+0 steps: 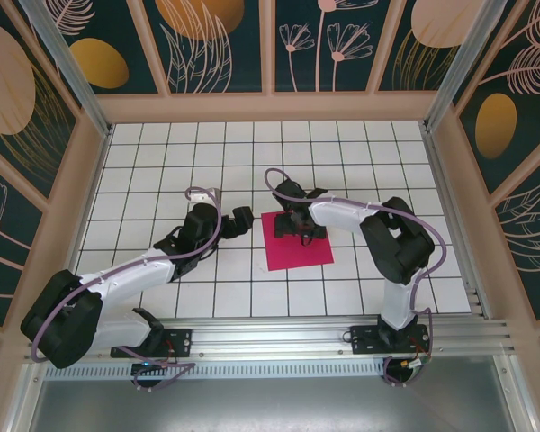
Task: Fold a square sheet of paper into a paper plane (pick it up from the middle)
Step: Fold the square sheet of paper in half at the center of the table.
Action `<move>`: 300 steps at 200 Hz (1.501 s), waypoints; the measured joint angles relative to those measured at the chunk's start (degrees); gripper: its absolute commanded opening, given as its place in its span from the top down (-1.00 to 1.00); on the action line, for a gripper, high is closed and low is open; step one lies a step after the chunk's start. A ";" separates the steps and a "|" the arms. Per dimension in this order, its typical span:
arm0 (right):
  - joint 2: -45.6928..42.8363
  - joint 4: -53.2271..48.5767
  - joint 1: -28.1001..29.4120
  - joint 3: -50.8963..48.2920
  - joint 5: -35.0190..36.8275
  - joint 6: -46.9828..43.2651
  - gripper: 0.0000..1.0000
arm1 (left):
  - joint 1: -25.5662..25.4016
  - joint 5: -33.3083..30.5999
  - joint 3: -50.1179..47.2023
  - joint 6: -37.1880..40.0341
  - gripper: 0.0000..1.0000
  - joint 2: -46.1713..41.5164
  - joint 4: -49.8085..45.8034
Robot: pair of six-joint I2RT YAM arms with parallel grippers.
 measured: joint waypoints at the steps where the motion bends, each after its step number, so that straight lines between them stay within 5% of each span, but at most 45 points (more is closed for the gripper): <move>1: -0.04 -0.02 0.00 0.00 -0.07 -0.02 -0.97 | 0.00 0.00 0.00 0.00 -0.97 0.00 -0.02; 139: 1.73 -0.90 1.51 0.98 0.48 -1.92 -0.82 | 0.00 0.02 0.00 -0.02 -0.97 0.00 -0.02; 300: -4.87 -1.18 0.94 1.22 -3.13 -2.25 0.34 | 0.00 -0.02 0.00 -0.02 -0.97 -1.36 -0.07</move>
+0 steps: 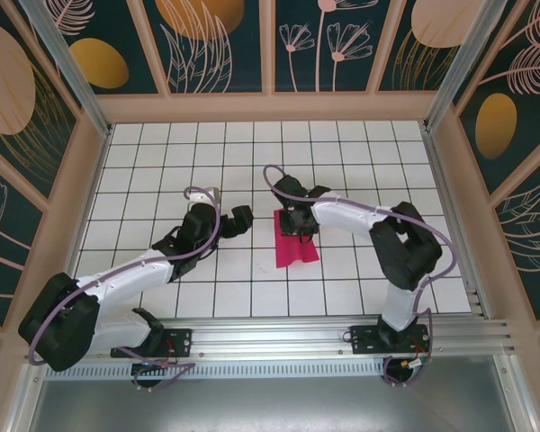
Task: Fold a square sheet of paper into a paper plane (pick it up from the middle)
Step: Fold the square sheet of paper in half at the center of the table.
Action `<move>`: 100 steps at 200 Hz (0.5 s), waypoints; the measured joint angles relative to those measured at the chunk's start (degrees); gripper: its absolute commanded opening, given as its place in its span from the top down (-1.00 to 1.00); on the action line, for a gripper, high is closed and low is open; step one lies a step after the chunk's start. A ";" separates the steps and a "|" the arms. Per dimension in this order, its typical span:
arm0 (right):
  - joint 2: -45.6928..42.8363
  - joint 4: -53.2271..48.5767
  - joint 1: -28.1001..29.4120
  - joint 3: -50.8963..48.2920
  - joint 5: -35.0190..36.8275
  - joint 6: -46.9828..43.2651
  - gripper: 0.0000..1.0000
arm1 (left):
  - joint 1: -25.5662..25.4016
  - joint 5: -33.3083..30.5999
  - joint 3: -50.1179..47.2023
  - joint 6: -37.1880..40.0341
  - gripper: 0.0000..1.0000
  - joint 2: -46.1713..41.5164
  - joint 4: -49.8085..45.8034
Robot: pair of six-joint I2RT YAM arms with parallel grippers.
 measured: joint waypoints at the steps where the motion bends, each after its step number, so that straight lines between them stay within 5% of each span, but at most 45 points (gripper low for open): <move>1: -0.22 0.00 -0.04 0.00 -0.15 -0.04 0.35 | 0.00 0.00 0.00 0.00 -0.97 -0.02 0.00; 100: -14.53 12.63 -4.94 -5.62 -17.38 4.20 0.42 | 0.00 -1.11 0.00 -0.66 -0.97 -3.06 -0.85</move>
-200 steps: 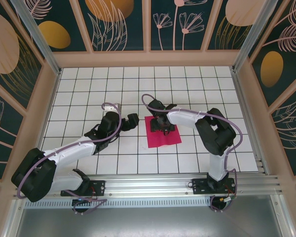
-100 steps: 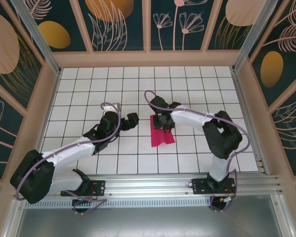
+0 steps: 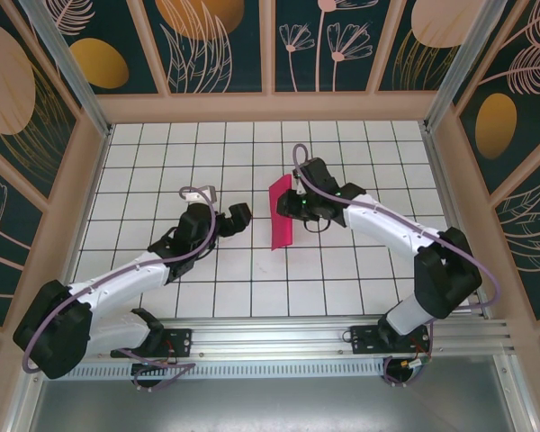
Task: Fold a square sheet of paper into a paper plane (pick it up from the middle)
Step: Fold the square sheet of paper in half at the center of the table.
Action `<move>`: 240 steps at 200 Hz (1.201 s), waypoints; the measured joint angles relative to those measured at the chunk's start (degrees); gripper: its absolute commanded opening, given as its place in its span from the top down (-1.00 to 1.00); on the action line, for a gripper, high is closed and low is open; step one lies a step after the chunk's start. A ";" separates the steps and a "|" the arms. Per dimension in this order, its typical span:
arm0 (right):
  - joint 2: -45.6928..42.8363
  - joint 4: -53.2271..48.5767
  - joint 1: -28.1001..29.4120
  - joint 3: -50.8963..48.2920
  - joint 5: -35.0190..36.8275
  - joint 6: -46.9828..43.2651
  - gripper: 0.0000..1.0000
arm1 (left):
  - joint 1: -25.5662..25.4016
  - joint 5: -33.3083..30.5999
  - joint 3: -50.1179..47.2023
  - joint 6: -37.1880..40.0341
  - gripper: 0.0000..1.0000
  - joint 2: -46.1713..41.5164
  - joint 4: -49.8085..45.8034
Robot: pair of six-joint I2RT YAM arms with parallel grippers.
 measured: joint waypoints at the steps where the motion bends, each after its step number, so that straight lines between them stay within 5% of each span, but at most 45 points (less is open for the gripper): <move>1: -0.04 0.13 -0.04 -0.09 -0.20 0.07 0.42 | 0.00 0.00 0.00 0.00 -0.97 -0.02 0.00; 87: 0.94 14.14 -2.32 -9.55 -11.89 6.27 0.41 | 0.00 -0.20 0.00 -0.22 -0.97 -0.39 -0.15; 240: 3.78 22.45 -4.52 -15.52 -16.61 10.23 0.40 | 0.00 -1.42 0.00 -1.77 -0.97 -0.04 -0.90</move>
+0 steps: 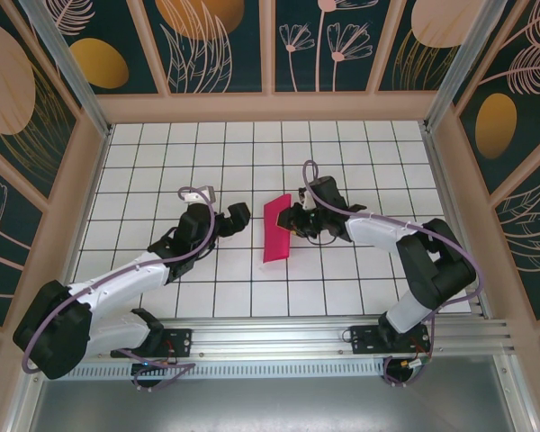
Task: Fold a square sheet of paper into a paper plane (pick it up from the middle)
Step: Fold the square sheet of paper in half at the center of the table.
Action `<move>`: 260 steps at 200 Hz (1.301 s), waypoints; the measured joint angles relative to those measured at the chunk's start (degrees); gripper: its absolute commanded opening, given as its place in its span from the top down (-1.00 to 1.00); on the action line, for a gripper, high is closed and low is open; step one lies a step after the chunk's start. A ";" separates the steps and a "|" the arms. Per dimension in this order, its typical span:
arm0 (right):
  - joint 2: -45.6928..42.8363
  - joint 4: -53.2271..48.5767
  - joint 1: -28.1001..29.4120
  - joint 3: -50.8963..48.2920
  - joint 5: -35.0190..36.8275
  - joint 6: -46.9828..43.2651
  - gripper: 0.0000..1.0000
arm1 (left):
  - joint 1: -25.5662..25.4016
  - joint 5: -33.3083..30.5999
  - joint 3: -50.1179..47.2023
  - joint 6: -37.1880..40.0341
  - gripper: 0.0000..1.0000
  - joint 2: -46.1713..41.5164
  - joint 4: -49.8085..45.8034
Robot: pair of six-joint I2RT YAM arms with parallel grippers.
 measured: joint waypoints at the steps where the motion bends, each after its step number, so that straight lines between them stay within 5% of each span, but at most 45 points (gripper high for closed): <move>1: 0.00 0.00 0.02 0.00 0.00 0.04 0.40 | 0.00 -0.07 0.00 -0.04 -0.97 -0.02 -0.02; 78: 1.18 3.32 2.21 1.64 -0.31 2.05 0.38 | 0.00 -3.52 -0.44 -1.64 -0.97 -4.72 -1.18; 157: 5.46 1.22 2.21 -1.73 5.22 1.22 0.30 | 0.00 0.33 -1.07 -1.44 -0.97 -1.07 -1.14; 214: 5.46 -1.16 2.21 -2.34 8.92 -0.26 -0.18 | 0.00 3.26 -0.28 -1.33 -0.97 1.64 -0.52; 260: 3.65 -4.26 2.19 -2.19 12.00 -1.68 -0.27 | 0.00 4.55 0.44 -1.16 -0.97 2.64 -0.31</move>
